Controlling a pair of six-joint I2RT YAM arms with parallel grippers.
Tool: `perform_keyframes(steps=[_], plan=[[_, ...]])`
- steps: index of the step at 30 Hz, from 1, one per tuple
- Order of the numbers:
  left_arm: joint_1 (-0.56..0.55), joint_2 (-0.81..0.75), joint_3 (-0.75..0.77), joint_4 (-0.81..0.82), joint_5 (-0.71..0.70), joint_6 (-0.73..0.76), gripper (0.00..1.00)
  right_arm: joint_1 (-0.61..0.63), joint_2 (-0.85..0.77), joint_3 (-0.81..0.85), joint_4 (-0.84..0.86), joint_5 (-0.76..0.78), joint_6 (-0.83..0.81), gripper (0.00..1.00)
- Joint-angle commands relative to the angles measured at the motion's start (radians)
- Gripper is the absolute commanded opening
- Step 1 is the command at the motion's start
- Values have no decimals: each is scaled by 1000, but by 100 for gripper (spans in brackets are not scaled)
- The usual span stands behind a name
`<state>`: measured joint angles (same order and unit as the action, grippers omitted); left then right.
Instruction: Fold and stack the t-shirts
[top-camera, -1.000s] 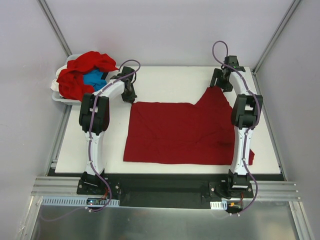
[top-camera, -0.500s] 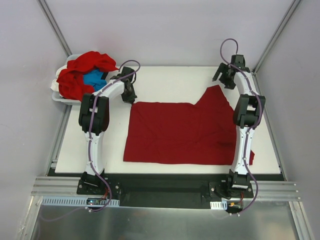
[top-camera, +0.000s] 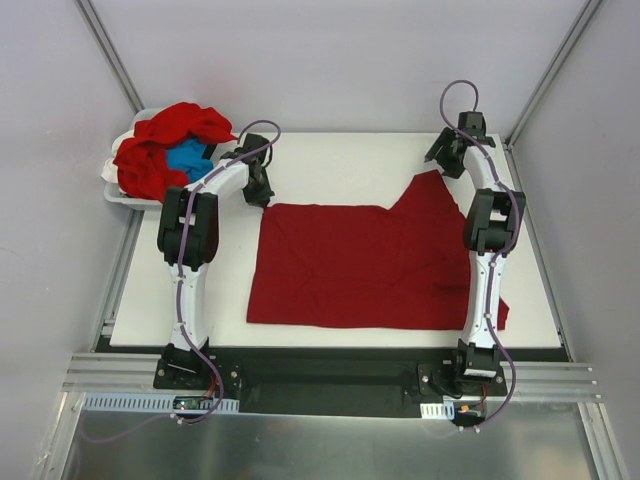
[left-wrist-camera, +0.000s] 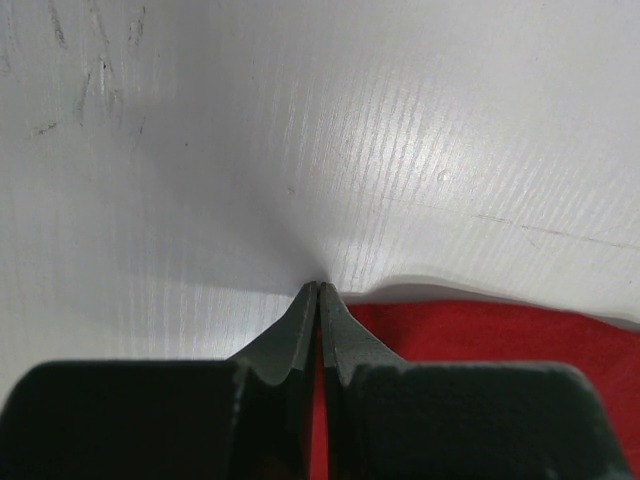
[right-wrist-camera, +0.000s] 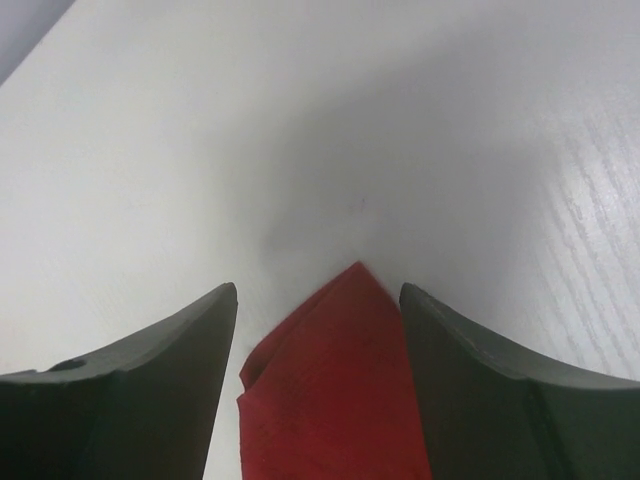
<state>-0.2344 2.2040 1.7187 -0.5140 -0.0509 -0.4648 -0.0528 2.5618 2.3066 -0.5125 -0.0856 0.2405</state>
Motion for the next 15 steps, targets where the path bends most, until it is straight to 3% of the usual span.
perform_keyframes(steps=[1,4,9,15], plan=[[0,-38,-2,-47,23,-9,0,22,29,30,-96,40,14,69],[0,-40,-4,-47,26,-8,0,24,18,30,-136,117,22,64],[0,-43,-4,-47,29,-5,0,37,60,88,-176,63,25,51],[0,-43,2,-49,22,8,0,34,67,85,-187,55,48,23]])
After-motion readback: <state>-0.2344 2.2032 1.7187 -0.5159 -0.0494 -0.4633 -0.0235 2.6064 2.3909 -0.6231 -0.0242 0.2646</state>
